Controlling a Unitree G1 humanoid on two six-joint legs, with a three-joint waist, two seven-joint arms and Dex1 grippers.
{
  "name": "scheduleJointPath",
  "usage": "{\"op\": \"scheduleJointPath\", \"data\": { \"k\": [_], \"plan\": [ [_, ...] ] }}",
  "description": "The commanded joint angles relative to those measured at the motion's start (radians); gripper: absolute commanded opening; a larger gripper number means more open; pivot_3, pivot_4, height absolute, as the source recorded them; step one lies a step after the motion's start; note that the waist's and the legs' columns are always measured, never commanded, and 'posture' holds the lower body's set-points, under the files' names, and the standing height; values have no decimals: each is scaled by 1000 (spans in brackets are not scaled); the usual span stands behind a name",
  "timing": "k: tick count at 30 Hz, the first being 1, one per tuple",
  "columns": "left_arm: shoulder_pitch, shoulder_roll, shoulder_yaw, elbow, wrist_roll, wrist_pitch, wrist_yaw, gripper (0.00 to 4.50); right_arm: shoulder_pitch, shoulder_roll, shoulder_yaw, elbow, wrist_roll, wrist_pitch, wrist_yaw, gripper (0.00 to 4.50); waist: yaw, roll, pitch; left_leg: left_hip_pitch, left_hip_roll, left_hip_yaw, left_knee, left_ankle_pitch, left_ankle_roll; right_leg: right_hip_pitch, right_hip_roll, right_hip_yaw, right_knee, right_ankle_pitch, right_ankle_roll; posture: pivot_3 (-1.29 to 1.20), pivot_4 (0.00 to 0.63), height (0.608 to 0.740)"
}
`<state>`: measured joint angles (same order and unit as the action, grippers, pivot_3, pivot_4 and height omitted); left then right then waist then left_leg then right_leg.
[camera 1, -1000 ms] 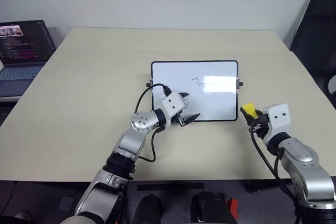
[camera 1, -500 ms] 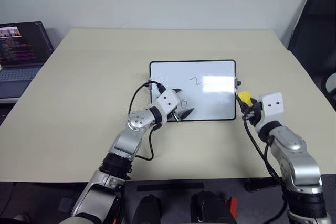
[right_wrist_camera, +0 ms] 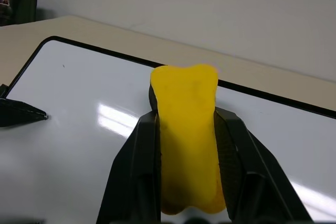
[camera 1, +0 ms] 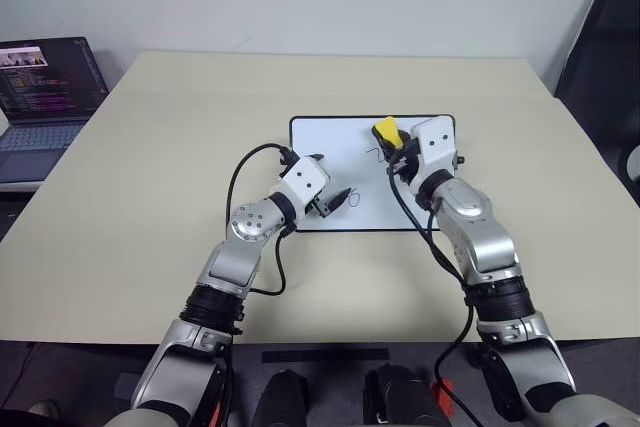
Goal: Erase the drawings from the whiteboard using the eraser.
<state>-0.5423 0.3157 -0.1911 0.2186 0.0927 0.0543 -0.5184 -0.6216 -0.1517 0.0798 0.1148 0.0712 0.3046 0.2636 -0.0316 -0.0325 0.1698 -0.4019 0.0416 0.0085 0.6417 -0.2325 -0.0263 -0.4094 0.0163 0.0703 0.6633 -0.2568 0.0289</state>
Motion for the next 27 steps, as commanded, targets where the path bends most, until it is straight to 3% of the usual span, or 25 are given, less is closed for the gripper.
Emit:
{"op": "scheduleJointPath", "data": {
  "k": [1, 9, 20, 27],
  "plan": [
    [-17, -6, 1, -15, 2, -18, 2, 4500, -38, 2, 13, 22, -14, -42, 19, 1072, 0, 0, 0, 0, 0, 0, 0, 0, 0, 0, 0, 0, 0, 0, 0, 0, 150, 740],
    [-18, -14, 3, -18, 1, -13, 9, 4500, 18, -97, 144, 73, -133, 50, 108, 1072, -1, 0, 0, 1, 1, 0, 1, 0, 0, 0, 0, 0, 1, 0, 0, 0, 150, 740],
    [-21, -28, 5, -1, -2, -21, 16, 4500, 155, -210, 83, -21, -135, 132, 144, 1072, 3, -1, -1, 4, 0, 0, 4, 1, 0, 5, 0, 0, 1, 2, 1, 0, 150, 740],
    [-42, -44, 2, 35, -1, -41, 11, 4500, 79, -179, 51, 22, -129, 112, 93, 1072, 1, -1, -1, 4, -2, 0, 5, 2, 2, 5, 0, 0, 1, 4, 2, 0, 150, 740]
  ]
}}
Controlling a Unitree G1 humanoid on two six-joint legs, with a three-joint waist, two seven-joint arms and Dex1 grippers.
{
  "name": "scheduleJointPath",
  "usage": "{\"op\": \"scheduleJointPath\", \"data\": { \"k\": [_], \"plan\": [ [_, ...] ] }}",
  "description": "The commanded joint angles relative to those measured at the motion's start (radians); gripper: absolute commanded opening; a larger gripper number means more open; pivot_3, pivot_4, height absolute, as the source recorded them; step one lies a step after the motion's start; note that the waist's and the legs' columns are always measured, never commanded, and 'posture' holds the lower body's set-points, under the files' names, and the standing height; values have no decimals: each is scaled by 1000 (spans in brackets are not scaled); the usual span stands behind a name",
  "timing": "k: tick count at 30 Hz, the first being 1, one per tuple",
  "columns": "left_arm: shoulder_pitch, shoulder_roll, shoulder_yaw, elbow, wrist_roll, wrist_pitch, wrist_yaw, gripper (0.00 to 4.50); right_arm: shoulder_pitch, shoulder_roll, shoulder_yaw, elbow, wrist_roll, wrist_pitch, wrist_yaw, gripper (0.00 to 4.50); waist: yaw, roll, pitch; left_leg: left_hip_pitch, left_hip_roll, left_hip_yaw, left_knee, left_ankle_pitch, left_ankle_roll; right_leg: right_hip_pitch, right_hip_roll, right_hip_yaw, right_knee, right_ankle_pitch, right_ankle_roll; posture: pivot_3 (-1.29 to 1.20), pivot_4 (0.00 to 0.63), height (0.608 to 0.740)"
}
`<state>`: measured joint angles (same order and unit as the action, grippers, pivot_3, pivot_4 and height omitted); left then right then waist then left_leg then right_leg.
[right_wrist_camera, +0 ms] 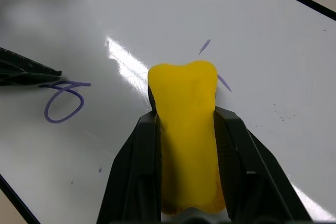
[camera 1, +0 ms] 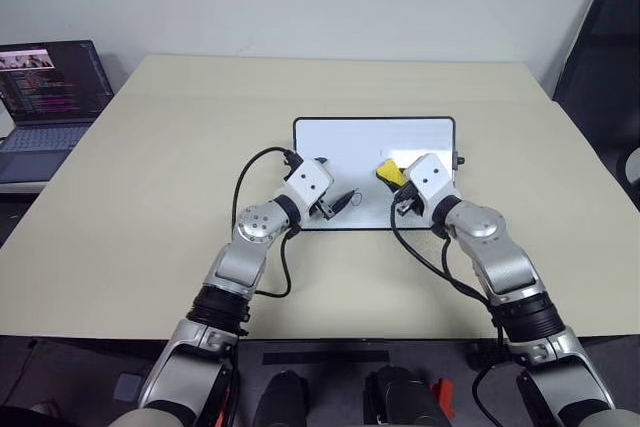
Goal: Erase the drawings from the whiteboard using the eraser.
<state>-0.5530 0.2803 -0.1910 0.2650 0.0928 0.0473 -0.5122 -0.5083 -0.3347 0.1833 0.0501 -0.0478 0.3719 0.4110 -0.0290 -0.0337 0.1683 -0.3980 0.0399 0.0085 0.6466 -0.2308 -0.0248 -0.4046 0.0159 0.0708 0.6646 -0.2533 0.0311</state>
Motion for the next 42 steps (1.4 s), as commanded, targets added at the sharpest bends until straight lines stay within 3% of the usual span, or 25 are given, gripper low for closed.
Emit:
{"op": "scheduleJointPath", "data": {
  "k": [1, 10, 23, 36, 42],
  "plan": [
    [-34, -10, 2, -7, -2, -38, 4, 4500, -54, 12, -52, 102, -14, 36, -63, 1072, -3, 0, 0, 0, 0, 0, 0, 0, 0, 0, 0, 0, 0, 1, 0, 0, 150, 740],
    [-32, -8, 9, -2, 0, -48, 6, 4500, -133, 33, -58, 211, -45, -32, -151, 1072, -4, 0, 0, 1, 1, 2, -1, 2, 3, -1, 0, 1, -1, 4, -1, 0, 150, 740],
    [-21, 5, 16, -19, -2, -38, 10, 4500, -27, 106, 73, 69, 0, -66, 37, 1072, -32, 1, 1, 0, 3, 2, -2, 2, 3, -2, 2, 1, -2, 4, -1, 0, 150, 740],
    [-32, -1, 10, -7, 0, -38, 7, 4500, -242, 71, -47, 357, -74, -170, -172, 1072, -26, 1, 1, 0, 3, 3, -1, 2, 3, -2, 1, 1, -2, 4, -1, 0, 150, 740],
    [-23, 0, 10, -16, 0, -35, 9, 4500, -197, 70, -35, 324, -70, -175, -152, 1072, -22, 1, 1, -2, 3, 2, -3, 2, 3, -2, 0, 1, -4, 4, 0, 0, 150, 740]
  ]
}}
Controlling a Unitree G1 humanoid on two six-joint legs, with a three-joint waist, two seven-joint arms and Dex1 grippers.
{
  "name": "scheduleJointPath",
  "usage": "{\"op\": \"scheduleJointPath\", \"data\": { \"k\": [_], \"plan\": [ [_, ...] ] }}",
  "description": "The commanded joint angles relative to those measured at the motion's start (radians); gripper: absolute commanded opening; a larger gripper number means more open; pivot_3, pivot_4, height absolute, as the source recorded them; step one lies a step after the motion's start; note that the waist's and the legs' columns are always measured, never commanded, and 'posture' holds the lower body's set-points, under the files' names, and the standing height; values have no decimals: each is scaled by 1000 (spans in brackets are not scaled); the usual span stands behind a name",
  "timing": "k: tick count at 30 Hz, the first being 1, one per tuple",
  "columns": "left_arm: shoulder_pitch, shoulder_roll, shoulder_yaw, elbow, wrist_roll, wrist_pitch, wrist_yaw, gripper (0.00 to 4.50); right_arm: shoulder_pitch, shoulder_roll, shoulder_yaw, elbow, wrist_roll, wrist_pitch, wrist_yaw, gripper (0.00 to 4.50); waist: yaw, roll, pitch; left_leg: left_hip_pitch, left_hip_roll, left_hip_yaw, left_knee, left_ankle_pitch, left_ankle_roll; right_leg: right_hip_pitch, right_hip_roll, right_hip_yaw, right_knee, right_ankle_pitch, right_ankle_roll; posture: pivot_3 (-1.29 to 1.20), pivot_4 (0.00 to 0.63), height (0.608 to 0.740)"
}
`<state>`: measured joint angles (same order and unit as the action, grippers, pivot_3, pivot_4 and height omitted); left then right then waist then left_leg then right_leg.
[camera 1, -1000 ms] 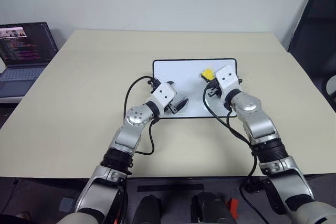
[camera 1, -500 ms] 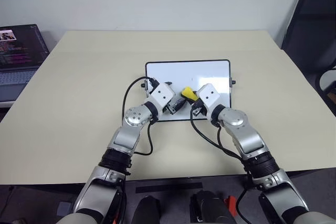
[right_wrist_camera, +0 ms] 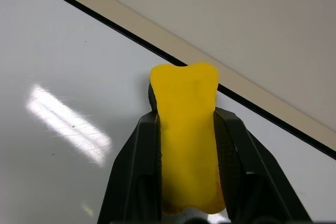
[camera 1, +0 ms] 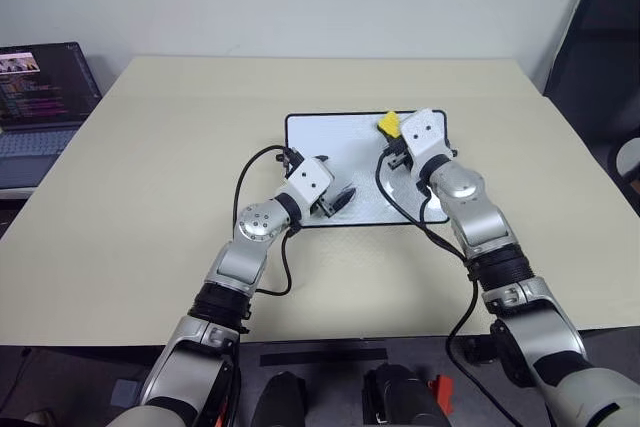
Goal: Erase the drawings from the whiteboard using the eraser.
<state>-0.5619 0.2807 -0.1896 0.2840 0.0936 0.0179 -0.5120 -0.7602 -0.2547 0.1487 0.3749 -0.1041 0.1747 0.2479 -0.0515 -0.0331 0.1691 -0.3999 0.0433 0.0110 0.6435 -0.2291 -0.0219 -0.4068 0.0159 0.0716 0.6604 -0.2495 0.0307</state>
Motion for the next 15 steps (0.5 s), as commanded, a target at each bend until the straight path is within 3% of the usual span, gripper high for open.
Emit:
{"op": "scheduleJointPath", "data": {
  "k": [1, 7, 15],
  "plan": [
    [-12, -1, 8, -37, -1, -5, 9, 4500, 76, -7, 6, -25, -12, 26, 18, 1072, 1, 0, 0, 0, 0, 0, 0, 0, 0, 0, 0, 0, 0, 0, 0, 0, 150, 740],
    [24, 8, 13, -88, -8, 8, 3, 4500, 165, 6, -2, -151, 9, 45, 36, 1072, -1, 0, 0, 1, 1, 0, 0, 0, 0, 0, 0, 0, 1, 0, 0, 0, 150, 740],
    [259, 35, 34, -421, -30, 111, 13, 4500, 222, 10, -37, -248, 54, 20, 65, 1072, -6, 1, 1, -1, 3, 0, -3, 0, 0, -3, 0, 1, 1, -1, -1, 0, 150, 740]
  ]
}}
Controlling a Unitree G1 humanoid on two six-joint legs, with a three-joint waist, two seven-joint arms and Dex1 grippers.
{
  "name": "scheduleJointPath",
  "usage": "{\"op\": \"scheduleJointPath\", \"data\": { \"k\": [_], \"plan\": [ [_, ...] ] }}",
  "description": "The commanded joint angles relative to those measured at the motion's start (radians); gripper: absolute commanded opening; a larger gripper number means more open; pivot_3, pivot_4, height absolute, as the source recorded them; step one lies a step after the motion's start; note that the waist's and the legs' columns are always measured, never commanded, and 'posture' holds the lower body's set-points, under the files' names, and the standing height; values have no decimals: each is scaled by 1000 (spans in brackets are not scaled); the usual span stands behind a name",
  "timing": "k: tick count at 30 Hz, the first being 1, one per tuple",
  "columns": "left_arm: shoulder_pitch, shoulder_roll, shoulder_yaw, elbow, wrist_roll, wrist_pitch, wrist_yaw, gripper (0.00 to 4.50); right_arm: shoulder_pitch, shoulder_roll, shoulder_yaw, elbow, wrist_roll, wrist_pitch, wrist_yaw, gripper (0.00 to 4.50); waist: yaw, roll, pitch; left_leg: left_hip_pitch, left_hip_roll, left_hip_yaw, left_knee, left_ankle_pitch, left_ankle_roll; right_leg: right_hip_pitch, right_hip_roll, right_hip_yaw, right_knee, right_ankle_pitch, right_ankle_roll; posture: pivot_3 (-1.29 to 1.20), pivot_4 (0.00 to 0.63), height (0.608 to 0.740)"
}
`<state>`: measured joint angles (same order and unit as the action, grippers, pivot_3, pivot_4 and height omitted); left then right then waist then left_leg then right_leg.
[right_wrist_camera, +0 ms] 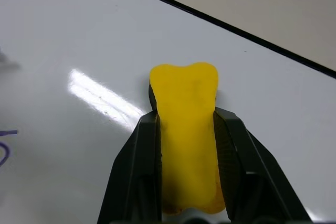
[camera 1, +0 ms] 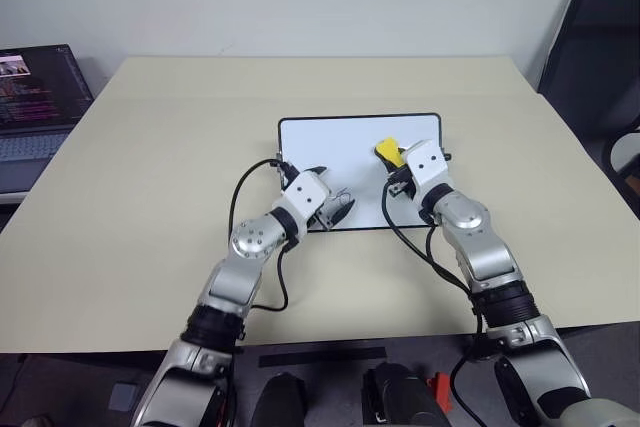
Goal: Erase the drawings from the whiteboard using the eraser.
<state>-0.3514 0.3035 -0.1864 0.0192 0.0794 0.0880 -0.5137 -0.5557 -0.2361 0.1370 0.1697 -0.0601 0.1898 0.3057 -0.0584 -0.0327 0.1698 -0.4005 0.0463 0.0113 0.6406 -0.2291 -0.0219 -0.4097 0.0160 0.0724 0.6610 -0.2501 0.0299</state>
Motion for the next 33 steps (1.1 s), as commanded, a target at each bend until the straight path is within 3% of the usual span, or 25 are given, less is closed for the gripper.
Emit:
{"op": "scheduleJointPath", "data": {
  "k": [1, 6, 13, 24, 33],
  "plan": [
    [93, 12, 35, -215, -23, 67, 20, 4500, 24, -12, -29, -55, 15, 5, 9, 1072, 1, 0, 0, 0, 0, 0, 0, 0, 0, 0, 0, 0, 0, 0, 0, 0, 150, 740],
    [277, 18, 60, -383, -9, 118, 56, 4500, 61, -11, -40, -118, 33, 15, 22, 1072, 2, 1, 1, 0, 1, 0, -1, 0, 0, -1, -2, 0, 0, -2, 0, 0, 150, 740],
    [396, 7, 47, -367, -1, 75, 95, 4500, 102, 23, -7, -138, 52, -11, 60, 1072, 2, 1, 2, 0, 1, 0, -2, 0, 0, -1, -2, 0, 0, -6, -7, 0, 150, 740],
    [373, 11, 34, -333, -14, 26, 80, 4500, 54, 61, 77, -13, -22, 33, 46, 1072, 1, 1, 2, 0, 1, 0, -5, 0, 0, -3, -2, -1, 0, -6, -6, 0, 150, 740],
    [407, 36, 65, -363, -26, 43, 80, 4500, 118, 60, 159, -50, -12, 52, 160, 1072, -1, 0, 1, 4, 1, 0, -5, 0, 0, 0, -2, 0, 2, -7, -8, 0, 150, 740]
  ]
}}
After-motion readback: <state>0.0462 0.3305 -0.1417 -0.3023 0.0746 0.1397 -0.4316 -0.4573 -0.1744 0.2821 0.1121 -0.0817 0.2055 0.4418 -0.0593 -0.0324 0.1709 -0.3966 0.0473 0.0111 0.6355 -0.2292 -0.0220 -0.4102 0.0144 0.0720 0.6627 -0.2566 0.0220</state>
